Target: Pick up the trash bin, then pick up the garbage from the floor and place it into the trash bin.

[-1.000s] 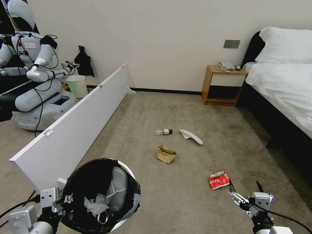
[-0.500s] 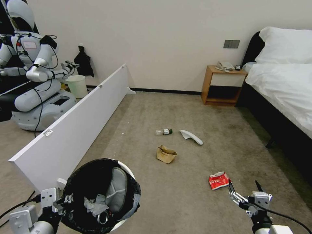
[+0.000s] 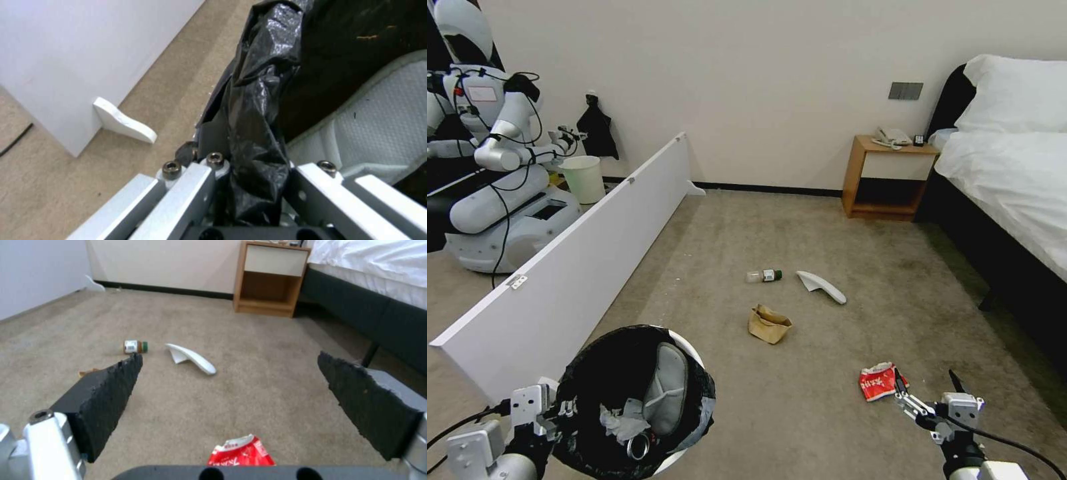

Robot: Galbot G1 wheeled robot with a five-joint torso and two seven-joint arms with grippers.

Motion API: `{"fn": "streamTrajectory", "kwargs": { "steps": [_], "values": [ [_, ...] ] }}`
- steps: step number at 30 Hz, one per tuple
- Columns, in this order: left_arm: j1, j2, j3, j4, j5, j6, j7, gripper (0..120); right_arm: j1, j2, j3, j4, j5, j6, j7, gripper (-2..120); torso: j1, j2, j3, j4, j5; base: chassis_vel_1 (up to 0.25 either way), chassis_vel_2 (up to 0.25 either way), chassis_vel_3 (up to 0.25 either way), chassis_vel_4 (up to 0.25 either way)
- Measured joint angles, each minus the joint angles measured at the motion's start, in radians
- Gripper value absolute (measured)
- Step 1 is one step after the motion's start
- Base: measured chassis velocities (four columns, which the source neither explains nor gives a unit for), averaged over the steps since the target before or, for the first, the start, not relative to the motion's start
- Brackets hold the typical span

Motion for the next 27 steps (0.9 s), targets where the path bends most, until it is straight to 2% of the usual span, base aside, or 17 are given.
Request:
{"fn": "streamTrajectory", "kwargs": {
  "steps": [27],
  "values": [
    [-0.003, -0.001, 0.002, 0.003, 0.000, 0.000, 0.001, 3, 0.005, -0.002, -0.002, -0.002, 0.008, 0.000, -0.003, 100, 0.000, 0.000, 0.000, 0.0000, 0.0000, -0.073, 0.074, 0.078, -0.075]
  ]
}}
